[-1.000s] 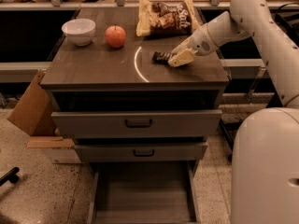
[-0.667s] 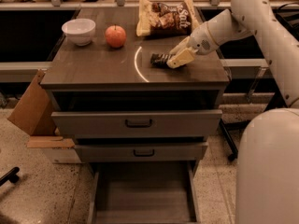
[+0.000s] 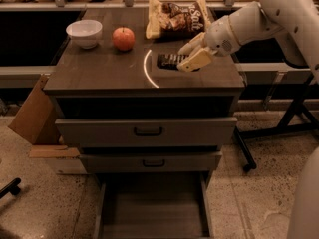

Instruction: Place rxbar chocolate into bottom drawer

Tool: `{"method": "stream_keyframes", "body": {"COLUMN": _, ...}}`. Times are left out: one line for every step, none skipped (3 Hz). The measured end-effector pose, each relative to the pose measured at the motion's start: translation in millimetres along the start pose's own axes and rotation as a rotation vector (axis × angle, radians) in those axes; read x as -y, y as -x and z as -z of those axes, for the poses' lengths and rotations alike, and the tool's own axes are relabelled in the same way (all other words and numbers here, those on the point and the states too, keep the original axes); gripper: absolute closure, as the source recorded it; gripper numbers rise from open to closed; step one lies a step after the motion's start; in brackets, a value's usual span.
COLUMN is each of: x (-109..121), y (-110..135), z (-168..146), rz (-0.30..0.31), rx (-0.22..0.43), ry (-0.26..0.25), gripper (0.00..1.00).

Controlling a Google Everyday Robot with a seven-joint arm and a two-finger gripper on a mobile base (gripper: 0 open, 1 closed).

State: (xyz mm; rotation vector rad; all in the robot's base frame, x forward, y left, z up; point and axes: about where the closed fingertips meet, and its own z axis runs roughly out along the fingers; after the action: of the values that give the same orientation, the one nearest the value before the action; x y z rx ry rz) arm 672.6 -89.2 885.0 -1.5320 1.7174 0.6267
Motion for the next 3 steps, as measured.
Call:
{"method": "stream_keyframes", "body": {"x": 0, "y": 0, "z": 0, "rz": 0.000, "rx": 0.000, "ry": 0.000, "gripper": 1.00}}
{"method": "stream_keyframes", "body": {"x": -32, "y": -8, "z": 2, "rz": 0.040, "rx": 0.004, "ry": 0.023, "gripper": 1.00}}
{"method": "stream_keyframes", "body": {"x": -66, "y": -18, "z": -3, "rz": 0.065, "rx": -0.002, "ry": 0.039, "gripper": 1.00}}
